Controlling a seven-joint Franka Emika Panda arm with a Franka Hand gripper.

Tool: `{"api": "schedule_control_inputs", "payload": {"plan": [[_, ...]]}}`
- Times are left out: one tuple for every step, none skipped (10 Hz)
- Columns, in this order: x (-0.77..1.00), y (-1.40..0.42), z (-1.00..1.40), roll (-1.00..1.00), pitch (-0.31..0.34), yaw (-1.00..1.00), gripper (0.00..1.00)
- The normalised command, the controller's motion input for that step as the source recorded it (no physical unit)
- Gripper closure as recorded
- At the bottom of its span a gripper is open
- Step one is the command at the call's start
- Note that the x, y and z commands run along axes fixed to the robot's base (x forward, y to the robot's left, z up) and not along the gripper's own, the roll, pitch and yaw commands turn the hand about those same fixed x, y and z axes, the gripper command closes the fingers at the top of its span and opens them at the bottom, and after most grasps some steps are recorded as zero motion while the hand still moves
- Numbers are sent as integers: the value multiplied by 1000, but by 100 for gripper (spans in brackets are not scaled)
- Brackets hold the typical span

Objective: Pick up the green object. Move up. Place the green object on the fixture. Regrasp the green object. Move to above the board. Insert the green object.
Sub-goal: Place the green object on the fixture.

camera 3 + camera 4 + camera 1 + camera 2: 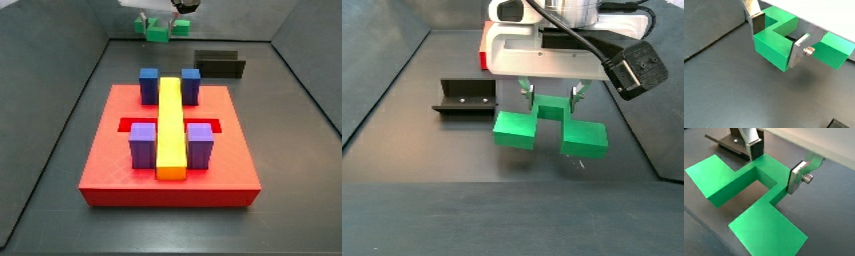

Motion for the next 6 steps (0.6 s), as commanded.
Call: {"api": "schedule_control_inputs", "payload": {"plan": [[0, 0, -100, 0, 86, 0, 100], [-34, 0, -120, 0, 71, 0, 100], [-26, 0, -114, 0, 74, 0, 100], [0, 0, -60, 0, 31, 0, 100], [0, 54, 0, -34, 0, 0, 100], [63, 71, 57, -534, -97, -20, 100]]}}
